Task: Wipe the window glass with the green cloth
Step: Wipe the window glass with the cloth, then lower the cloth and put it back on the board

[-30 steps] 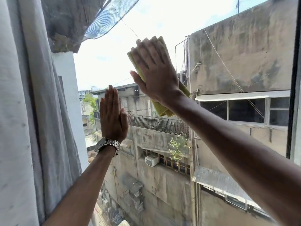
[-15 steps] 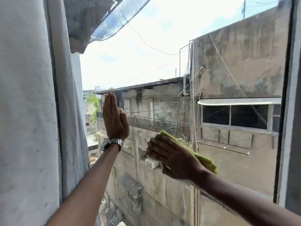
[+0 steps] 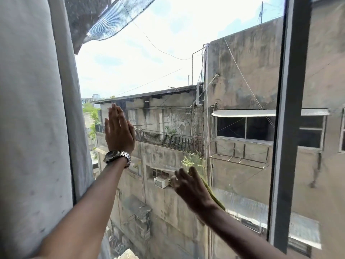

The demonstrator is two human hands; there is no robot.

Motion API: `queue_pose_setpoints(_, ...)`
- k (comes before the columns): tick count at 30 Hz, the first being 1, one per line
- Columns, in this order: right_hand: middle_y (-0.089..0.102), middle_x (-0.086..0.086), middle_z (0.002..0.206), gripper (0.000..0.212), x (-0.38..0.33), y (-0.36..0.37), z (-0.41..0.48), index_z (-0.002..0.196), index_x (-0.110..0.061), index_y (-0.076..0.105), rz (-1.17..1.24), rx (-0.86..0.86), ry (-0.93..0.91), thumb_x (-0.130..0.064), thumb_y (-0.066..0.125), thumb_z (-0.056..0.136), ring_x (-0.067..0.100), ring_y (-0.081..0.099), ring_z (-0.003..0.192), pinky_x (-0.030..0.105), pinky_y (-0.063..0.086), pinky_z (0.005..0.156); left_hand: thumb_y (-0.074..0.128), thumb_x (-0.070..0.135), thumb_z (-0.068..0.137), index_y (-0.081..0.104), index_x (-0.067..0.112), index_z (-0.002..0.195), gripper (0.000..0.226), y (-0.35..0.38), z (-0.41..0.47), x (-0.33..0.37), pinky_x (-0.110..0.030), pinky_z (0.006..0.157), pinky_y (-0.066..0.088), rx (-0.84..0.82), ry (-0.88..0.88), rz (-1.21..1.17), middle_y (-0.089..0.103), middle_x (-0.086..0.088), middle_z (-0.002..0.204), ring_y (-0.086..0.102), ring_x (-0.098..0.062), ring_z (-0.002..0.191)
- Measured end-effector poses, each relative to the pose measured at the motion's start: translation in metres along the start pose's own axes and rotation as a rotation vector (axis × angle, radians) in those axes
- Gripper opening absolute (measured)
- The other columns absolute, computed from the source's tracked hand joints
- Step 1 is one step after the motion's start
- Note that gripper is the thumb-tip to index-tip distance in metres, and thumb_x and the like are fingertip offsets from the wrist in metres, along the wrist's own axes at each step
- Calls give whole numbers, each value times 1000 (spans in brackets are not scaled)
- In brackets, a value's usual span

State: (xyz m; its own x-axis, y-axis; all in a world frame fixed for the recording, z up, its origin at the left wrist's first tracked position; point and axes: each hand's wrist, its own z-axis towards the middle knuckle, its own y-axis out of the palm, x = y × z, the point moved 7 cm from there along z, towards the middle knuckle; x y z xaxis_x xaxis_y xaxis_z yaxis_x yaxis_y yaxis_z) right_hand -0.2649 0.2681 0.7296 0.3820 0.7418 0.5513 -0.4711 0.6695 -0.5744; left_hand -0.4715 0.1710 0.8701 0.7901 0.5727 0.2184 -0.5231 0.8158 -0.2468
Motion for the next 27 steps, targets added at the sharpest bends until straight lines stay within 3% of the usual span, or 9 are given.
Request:
queue_pose_setpoints(5,65,9,128,21,-13,24,-61,106,-17,74,288,-265,186,-28,76,88,27,59,116,45,50,103,46,19,97,20,-6,154,68,-16,-59,17,-51,125,33,-297,28,-58,10,-22,168,14,-36,157)
queue_pose_setpoints(7,64,8,116,19,-30,41,-107,106,-19,69,643,-378,338,-29,72,90,24,60,105,43,57,91,52,32,97,29,-2,152,69,-14,-152,33,-45,130,23,-482,116,-218,10,-17,169,13,-29,158)
queue_pose_setpoints(10,62,0,84,17,-69,67,-183,81,-25,57,1172,-545,540,-18,72,79,13,61,80,40,58,73,67,51,87,34,17,151,80,-10,-325,50,-35,129,19,-1046,28,-559,21,-3,168,21,-14,154)
queue_pose_setpoints(13,58,-1,75,16,-110,88,-266,82,-18,56,1274,-673,686,-20,72,83,11,54,71,34,48,65,83,38,77,59,15,128,61,-15,-484,43,-34,101,56,-1612,-225,-654,68,-8,126,61,-14,112)
queue_pose_setpoints(16,64,-1,87,16,-158,117,-364,93,-14,61,1375,-831,837,-12,76,87,13,57,82,24,44,68,83,28,76,69,13,108,38,-31,-623,33,-21,75,52,-1998,-296,-562,68,-2,97,61,1,75)
queue_pose_setpoints(18,65,-3,88,16,-189,134,-430,97,-10,63,1424,-943,924,-13,77,89,11,58,82,18,46,71,84,26,80,70,9,107,35,-45,-700,25,-23,73,55,-2113,-393,-528,72,2,94,62,5,68)
queue_pose_setpoints(21,66,6,93,14,-245,164,-549,101,-7,63,1494,-1180,1125,-5,73,91,14,59,82,30,50,75,83,24,81,70,7,114,39,-72,-817,16,-16,64,55,-2180,-683,-506,73,9,85,66,-1,71)
queue_pose_setpoints(23,64,13,99,20,-280,180,-622,111,-4,61,1493,-1314,1279,0,69,93,20,60,87,33,51,76,84,19,80,71,7,111,36,-91,-881,12,-16,65,52,-2137,-857,-472,71,2,91,65,-10,81)
queue_pose_setpoints(27,66,14,99,36,-354,208,-758,128,2,57,1444,-1516,1558,9,61,93,23,62,87,32,52,73,80,-9,75,57,15,79,33,-125,-1014,1,-12,52,50,-1921,-1327,-327,59,-3,75,56,-12,66)
